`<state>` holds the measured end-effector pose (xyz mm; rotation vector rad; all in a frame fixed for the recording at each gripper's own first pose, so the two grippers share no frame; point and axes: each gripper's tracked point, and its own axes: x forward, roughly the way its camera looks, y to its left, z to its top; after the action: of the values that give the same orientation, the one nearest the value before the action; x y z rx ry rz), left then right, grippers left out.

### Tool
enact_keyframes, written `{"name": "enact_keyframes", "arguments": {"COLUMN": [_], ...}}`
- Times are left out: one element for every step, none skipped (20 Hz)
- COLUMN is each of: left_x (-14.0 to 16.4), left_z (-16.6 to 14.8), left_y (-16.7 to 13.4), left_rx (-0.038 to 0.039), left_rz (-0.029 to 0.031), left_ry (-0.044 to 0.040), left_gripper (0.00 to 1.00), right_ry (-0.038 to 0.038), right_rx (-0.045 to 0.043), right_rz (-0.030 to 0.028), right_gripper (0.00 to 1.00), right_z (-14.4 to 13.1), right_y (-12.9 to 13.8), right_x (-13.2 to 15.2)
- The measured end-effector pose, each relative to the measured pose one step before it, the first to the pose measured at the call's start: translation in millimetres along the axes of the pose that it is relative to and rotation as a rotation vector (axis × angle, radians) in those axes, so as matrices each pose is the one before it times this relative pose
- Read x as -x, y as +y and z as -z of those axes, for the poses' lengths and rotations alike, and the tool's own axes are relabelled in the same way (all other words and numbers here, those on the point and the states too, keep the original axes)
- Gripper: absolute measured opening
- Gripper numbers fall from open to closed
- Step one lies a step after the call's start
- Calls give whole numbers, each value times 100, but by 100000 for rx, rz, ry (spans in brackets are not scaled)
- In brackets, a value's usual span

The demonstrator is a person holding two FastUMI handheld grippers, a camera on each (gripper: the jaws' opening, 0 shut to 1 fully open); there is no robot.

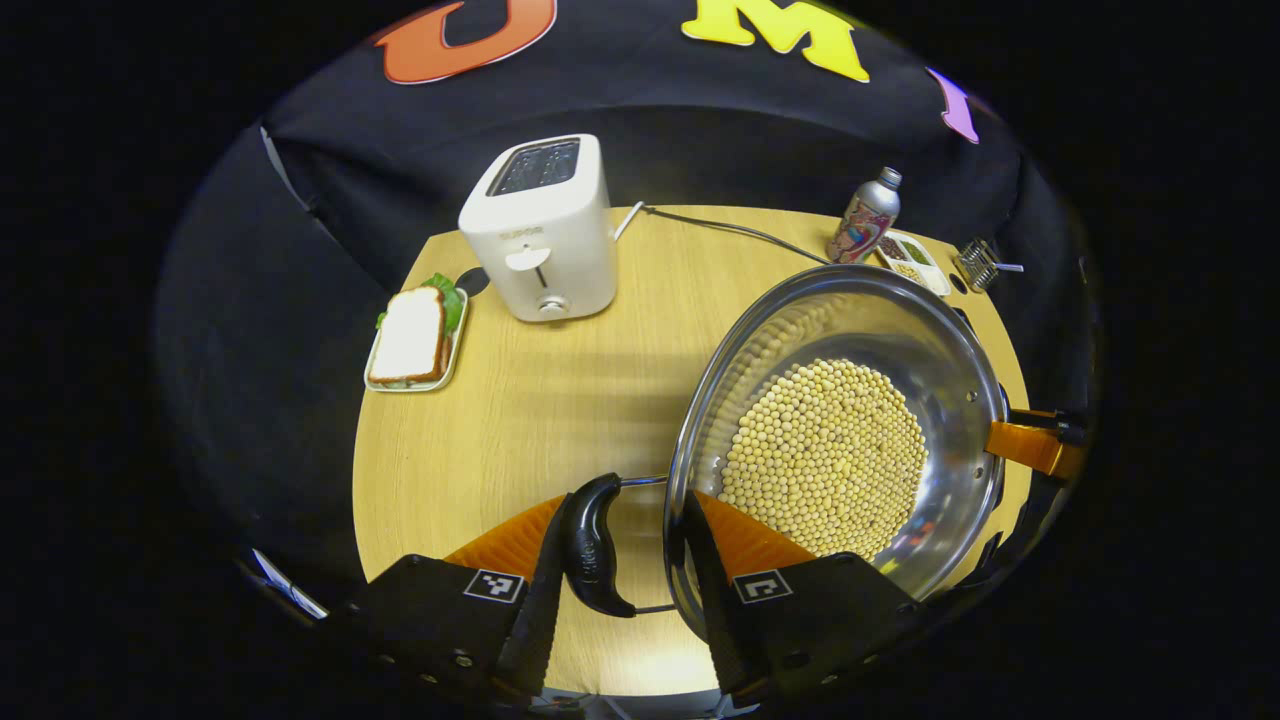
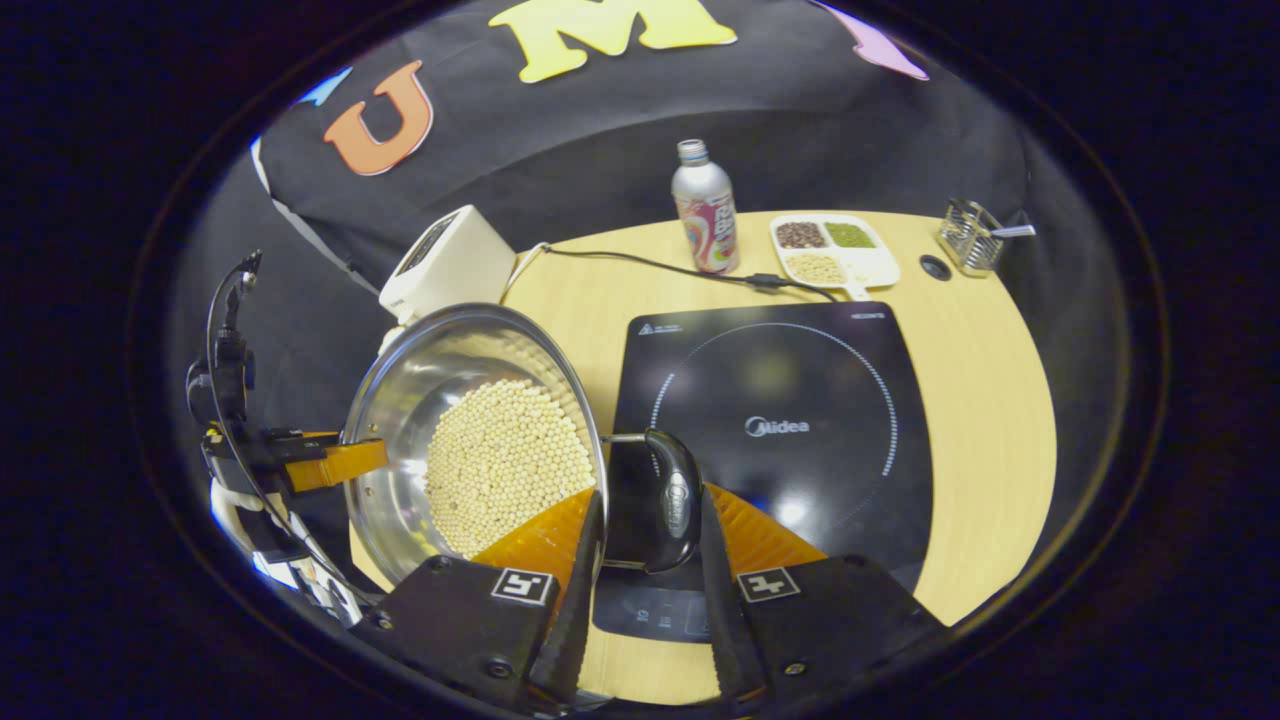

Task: First push the handle of the pot to place it horizontally, then grasp the pot with both hands and set it on the induction cooktop.

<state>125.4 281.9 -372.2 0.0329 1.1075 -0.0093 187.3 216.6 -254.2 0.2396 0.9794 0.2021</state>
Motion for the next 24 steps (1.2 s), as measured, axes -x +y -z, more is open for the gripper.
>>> {"name": "enact_keyframes", "arguments": {"left_x": [18,-135,-196,-145,-75,-82,-58,3,-118,-66,-132,-489,-365,-276,-238,-137,-187,84,-1,217,83,61,191,25], "left_z": [-107,77,-2,-108,-151,-251,-294,29,-80,-219,-199,27,-86,116,76,57,-19,-178,-250,-35,20,194,184,155], "left_y": [-40,-40,-9,-43,53,116,99,31,60,-58,16,-167,-22,-37,63,11,49,115,184,170,73,-131,31,9], "left_rx": [-927,-512,-547,-782,-1116,-1345,-1311,-1349,-1262,-1214,-952,-468,-153,-309,-517,-348,-336,165,68,499,479,431,549,965], "left_rz": [913,858,999,949,1032,902,862,779,728,732,784,850,1042,886,818,721,541,262,180,-240,-272,-314,-284,-271], "left_ry": [-449,-250,-197,-340,-380,-606,-460,-449,-303,-308,99,34,9,-124,179,3,412,432,198,171,229,0,284,210], "left_gripper": [61,61,61,66,61,61,61,61,61,61,61,61,61,61,61,61,61,61,61,61,61,52,61,61], "right_ry": [-952,-1327,-954,-1166,-1165,-1058,-640,-494,-478,-504,-238,-311,-535,-579,-671,-192,-215,6,191,583,743,646,278,136], "right_rx": [-841,-945,-346,-622,-859,-1255,-1303,-1312,-1579,-1140,-809,-811,-525,5,-114,99,75,29,245,134,282,609,919,876], "right_rz": [965,1196,1028,993,961,910,920,926,1096,1109,984,1255,1031,1060,862,758,536,501,222,114,63,57,-151,-142], "right_gripper": [51,51,51,51,51,51,51,51,51,51,51,51,51,50,51,51,51,51,51,51,51,51,51,51], "right_z": [81,221,143,246,126,184,314,293,261,256,-31,189,-102,-197,-166,-251,-257,-201,-290,-287,-326,-519,-628,-690], "right_y": [-734,-649,-659,-855,-816,-788,-847,-847,-997,-920,-810,-991,-853,-962,-845,-723,-852,-732,-707,-655,-625,-522,-484,-374], "right_x": [663,465,566,682,720,509,560,555,504,415,439,221,249,145,99,-49,-111,-225,-344,-408,-432,-556,-587,-606]}}
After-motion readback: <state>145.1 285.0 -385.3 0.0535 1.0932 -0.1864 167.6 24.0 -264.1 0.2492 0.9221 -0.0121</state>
